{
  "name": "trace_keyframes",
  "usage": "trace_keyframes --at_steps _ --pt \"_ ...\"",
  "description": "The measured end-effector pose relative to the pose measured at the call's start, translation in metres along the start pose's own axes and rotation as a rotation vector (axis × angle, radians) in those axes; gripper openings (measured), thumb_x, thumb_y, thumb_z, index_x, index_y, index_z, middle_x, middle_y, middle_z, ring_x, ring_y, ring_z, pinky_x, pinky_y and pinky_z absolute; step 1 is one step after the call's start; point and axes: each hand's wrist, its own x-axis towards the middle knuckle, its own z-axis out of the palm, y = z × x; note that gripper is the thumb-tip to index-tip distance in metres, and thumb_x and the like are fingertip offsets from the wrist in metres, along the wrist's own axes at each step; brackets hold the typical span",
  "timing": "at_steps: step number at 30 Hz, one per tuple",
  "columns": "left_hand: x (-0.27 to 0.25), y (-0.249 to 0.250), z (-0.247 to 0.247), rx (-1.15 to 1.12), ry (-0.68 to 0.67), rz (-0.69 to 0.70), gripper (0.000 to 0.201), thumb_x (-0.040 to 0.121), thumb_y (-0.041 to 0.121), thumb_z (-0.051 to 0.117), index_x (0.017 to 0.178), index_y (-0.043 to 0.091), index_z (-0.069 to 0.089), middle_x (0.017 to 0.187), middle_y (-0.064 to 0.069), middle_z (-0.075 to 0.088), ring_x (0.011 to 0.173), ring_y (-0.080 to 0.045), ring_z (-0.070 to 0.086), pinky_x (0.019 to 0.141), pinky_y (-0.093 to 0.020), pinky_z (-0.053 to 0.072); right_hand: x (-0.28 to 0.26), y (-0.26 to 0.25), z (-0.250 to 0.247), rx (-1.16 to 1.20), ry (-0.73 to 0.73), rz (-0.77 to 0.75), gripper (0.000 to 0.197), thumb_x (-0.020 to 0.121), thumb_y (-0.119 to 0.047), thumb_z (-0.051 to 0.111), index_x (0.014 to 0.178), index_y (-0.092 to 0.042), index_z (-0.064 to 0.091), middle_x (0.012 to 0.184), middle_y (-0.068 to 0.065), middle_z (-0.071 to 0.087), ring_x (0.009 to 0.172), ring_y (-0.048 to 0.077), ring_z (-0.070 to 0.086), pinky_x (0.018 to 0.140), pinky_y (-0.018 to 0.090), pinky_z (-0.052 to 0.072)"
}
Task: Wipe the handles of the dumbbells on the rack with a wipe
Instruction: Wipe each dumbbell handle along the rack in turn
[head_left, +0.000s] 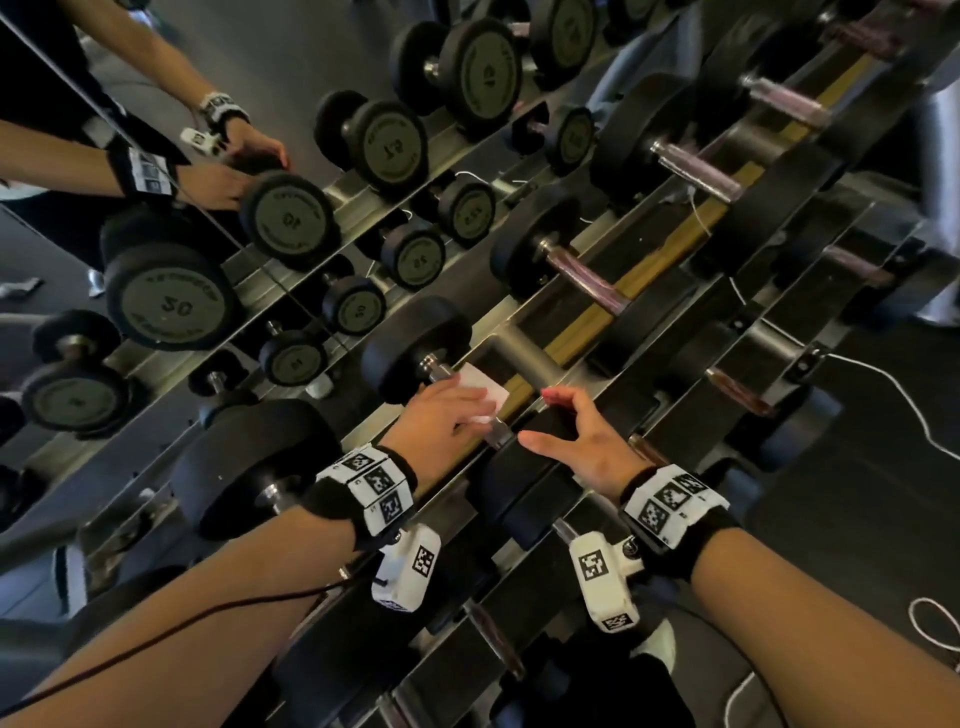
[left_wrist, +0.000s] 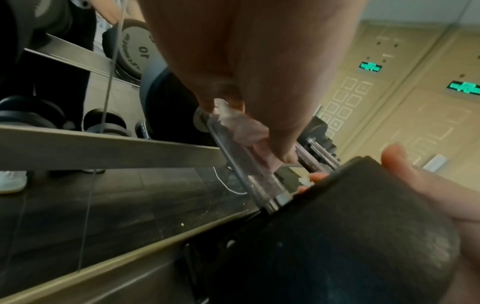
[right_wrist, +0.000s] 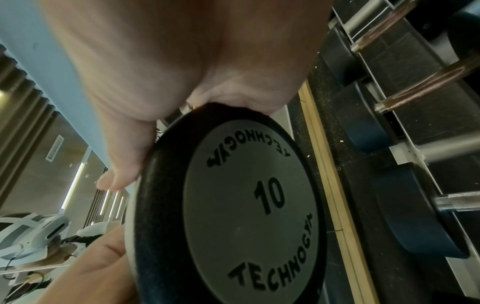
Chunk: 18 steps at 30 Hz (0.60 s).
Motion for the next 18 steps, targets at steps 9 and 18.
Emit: trace_keyframes --at_steps 9,18 --pt "0.011 -0.003 -0.023 0.487 -0.361 0.206 0.045 0.106 0.018 0.037 0.151 0.027 0.037 0.162 0.01 0.021 0.152 -0.015 0.007 0.122 -0.036 0.001 -0.004 0.002 -0.002 0.071 -0.035 0.016 0.066 0.077 -0.039 0.079 0.132 -0.036 0.043 0.127 -0.001 0.052 0.12 0.022 0.055 0.105 0.049 0.046" --pt "-0.004 0.013 -0.011 0.362 -0.276 0.315 0.046 0.102 0.006 0.042 0.147 0.013 0.044 0.158 -0.008 0.034 0.147 -0.026 0.024 0.118 -0.038 0.008 -0.008 -0.005 0.001 0.101 -0.032 0.04 0.06 0.083 -0.03 0.076 0.132 -0.032 0.042 0.122 0.001 0.054 0.115 0.023 0.057 0.103 0.048 0.049"
